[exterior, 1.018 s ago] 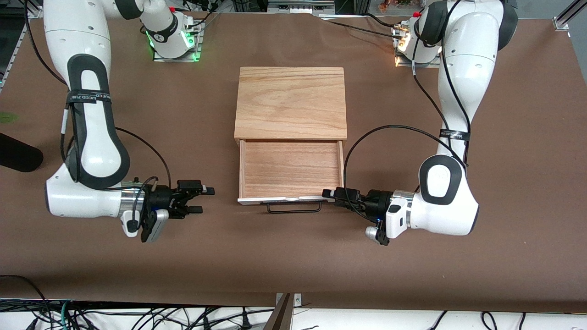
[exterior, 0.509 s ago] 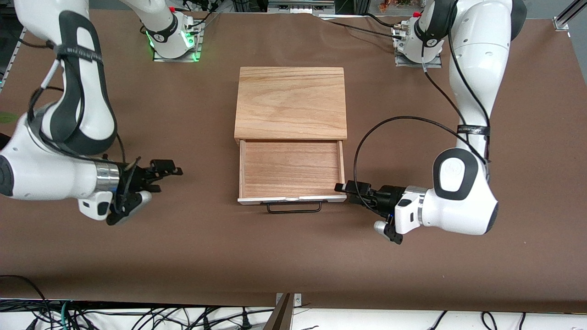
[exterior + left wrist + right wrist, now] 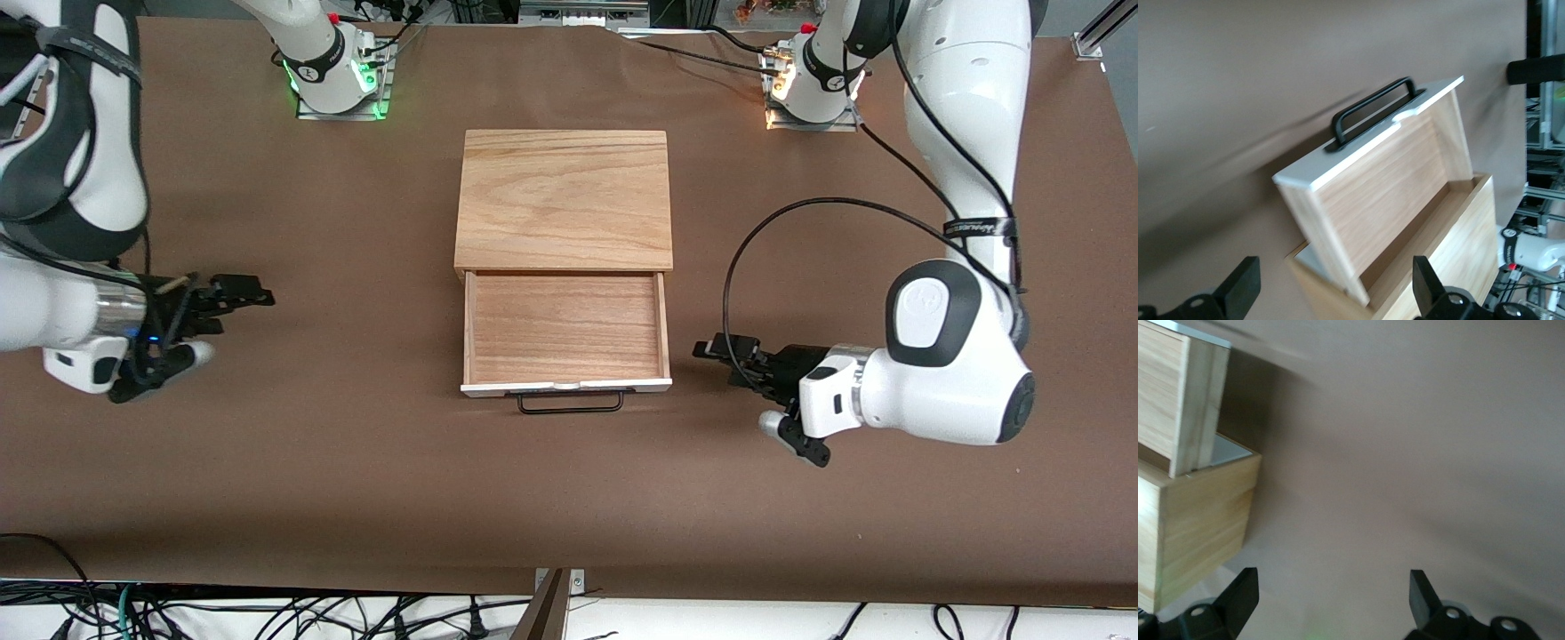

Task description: Pull top drawer with both arms simultaneously

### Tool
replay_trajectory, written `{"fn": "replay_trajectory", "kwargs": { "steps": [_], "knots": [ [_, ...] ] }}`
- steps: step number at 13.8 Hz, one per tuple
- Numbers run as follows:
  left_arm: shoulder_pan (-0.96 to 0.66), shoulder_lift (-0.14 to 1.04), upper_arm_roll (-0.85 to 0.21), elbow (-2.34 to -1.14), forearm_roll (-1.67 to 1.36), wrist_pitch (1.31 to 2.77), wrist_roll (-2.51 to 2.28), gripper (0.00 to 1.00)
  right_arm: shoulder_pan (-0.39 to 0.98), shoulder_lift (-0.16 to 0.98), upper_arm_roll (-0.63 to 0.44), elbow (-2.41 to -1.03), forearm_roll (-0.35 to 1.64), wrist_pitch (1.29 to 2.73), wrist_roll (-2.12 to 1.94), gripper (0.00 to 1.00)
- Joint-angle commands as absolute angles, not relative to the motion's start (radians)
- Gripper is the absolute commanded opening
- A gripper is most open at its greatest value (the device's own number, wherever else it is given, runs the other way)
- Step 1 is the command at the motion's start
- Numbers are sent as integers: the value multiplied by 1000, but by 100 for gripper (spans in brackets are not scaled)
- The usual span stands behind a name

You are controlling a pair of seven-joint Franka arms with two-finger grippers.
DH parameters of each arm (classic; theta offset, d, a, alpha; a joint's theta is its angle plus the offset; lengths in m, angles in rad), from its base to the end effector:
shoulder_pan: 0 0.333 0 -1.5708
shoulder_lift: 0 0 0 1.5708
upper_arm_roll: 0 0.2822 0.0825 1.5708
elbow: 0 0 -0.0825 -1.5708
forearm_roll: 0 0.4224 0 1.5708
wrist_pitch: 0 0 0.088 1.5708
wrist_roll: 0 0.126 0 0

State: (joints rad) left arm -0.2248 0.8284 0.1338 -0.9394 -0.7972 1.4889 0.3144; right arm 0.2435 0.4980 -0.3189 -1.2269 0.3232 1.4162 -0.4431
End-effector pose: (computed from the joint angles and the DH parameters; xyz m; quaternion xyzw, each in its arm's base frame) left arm 0.7320 -0.1966 0.3490 0.9137 -0.1800 -0.0935 0.3520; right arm 0.6838 0.0318 0.4254 -0.9678 -0.1893 0.1162 0.1182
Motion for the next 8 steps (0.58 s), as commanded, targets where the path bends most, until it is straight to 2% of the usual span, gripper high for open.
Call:
{"fn": "replay_trajectory", "kwargs": {
  "steps": [1,3,5,6,8],
  "knots": [
    [-206,749,162,-1009,-717,1453,337,100,270,393,-327,-1271,188,1378,-430,100],
    [-206,709,181,-1048,-642,1453,402,100,270,325,-313,-1322,115,1391,-428,100],
    [-206,675,181,-1061,-531,1453,474,100,217,270,-234,-1371,29,1393,-419,100],
    [-204,663,181,-1062,-494,1453,495,100,178,221,-180,-1438,5,1420,-366,100],
    [-201,644,183,-1062,-434,1453,497,100,47,125,8,-1559,-88,1482,-222,100]
  ]
}}
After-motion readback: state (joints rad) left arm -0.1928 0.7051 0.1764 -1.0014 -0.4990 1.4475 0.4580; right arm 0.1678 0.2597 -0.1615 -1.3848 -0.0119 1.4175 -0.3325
